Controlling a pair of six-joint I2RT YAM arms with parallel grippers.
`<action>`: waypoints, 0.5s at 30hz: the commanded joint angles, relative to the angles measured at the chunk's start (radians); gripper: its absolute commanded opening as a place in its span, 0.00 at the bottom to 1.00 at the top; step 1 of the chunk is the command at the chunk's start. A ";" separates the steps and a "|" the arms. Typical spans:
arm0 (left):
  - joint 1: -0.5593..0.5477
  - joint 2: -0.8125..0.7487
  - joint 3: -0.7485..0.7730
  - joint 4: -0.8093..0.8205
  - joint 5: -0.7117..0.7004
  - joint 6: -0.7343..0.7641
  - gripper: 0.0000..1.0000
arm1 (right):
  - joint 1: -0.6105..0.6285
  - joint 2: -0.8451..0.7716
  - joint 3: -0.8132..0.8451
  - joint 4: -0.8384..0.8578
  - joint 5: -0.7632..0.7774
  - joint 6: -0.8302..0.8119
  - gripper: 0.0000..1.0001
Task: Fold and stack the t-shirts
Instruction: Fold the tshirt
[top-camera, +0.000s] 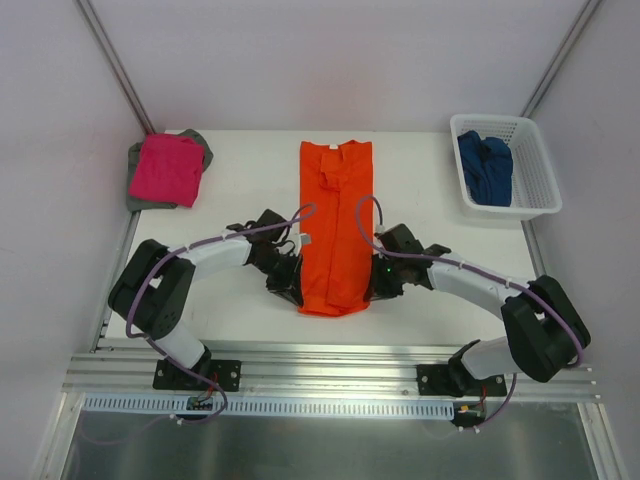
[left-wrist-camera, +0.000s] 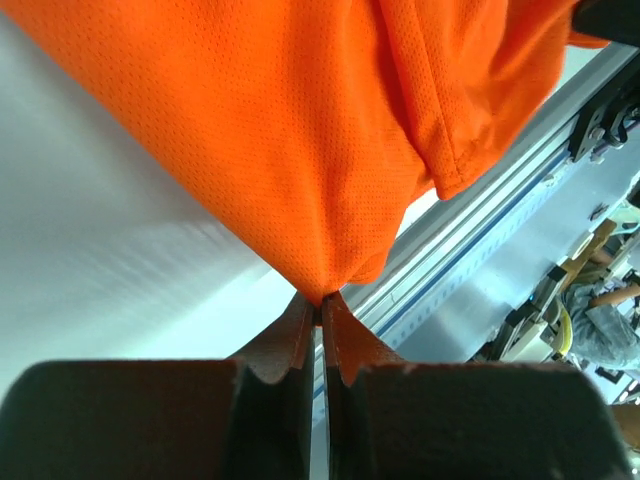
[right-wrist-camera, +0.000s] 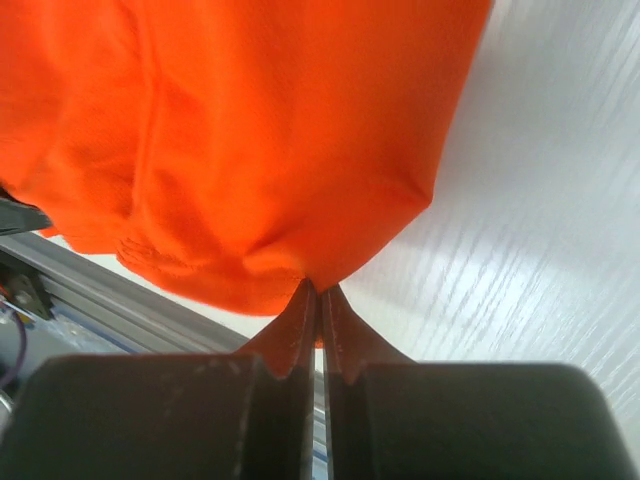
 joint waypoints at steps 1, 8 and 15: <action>0.047 -0.038 0.059 -0.070 0.004 0.068 0.00 | -0.039 -0.028 0.098 -0.008 0.003 -0.039 0.01; 0.055 -0.108 0.024 -0.104 0.027 0.091 0.00 | -0.072 -0.034 0.133 -0.075 -0.072 -0.052 0.01; 0.050 -0.160 0.012 -0.113 0.020 0.112 0.00 | -0.026 -0.132 0.046 -0.151 -0.094 -0.061 0.01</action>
